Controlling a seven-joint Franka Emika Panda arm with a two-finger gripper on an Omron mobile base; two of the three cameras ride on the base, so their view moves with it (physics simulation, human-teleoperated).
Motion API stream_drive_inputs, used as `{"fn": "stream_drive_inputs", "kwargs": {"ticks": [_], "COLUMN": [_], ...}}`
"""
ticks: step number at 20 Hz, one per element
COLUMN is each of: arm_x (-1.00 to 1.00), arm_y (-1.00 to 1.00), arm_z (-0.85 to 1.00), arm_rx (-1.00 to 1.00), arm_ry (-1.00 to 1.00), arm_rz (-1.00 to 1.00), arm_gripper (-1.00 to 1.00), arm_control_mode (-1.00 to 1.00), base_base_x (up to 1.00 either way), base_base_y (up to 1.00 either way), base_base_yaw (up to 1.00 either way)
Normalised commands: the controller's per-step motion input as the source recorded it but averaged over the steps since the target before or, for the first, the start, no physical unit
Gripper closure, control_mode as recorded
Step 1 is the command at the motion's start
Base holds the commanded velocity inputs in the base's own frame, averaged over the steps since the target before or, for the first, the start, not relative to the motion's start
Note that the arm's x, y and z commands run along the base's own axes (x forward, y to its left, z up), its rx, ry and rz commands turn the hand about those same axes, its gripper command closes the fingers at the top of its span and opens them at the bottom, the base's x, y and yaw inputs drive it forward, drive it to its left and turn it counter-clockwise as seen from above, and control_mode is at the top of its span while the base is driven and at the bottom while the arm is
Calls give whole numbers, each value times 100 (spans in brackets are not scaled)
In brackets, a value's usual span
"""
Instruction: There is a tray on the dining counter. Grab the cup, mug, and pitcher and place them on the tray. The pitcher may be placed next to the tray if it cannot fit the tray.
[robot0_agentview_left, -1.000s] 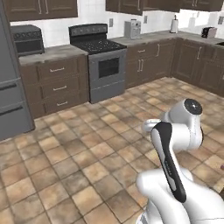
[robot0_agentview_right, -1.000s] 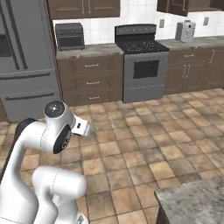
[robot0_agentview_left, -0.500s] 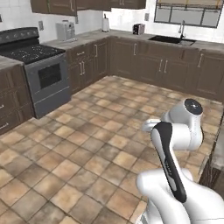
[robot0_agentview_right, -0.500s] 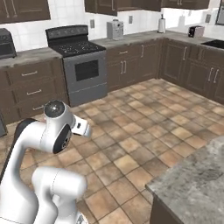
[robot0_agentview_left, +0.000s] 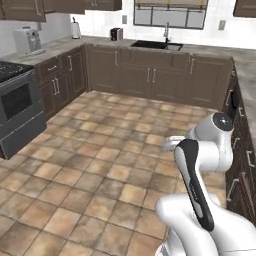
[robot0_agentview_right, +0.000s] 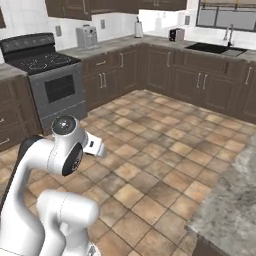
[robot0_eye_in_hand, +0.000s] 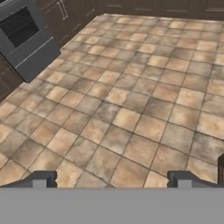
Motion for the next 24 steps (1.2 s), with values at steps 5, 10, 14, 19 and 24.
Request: {"fn": "stream_drive_inputs", "kwargs": {"ticks": [5,10,14,19,24], "arm_x": [0,0,0,0,0], "arm_y": [0,0,0,0,0], "arm_z": [0,0,0,0,0], "arm_rx": [0,0,0,0,0], "arm_ry": [0,0,0,0,0], "arm_rz": [0,0,0,0,0], "arm_gripper": [-100,-100,-100,-100,-100], "arm_control_mode": [100,100,100,100,100], "base_base_x": [75,84,92,94,94], "base_base_y": [37,37,33,32,27], "base_base_yaw": [-35,-23,-11,0,5]}}
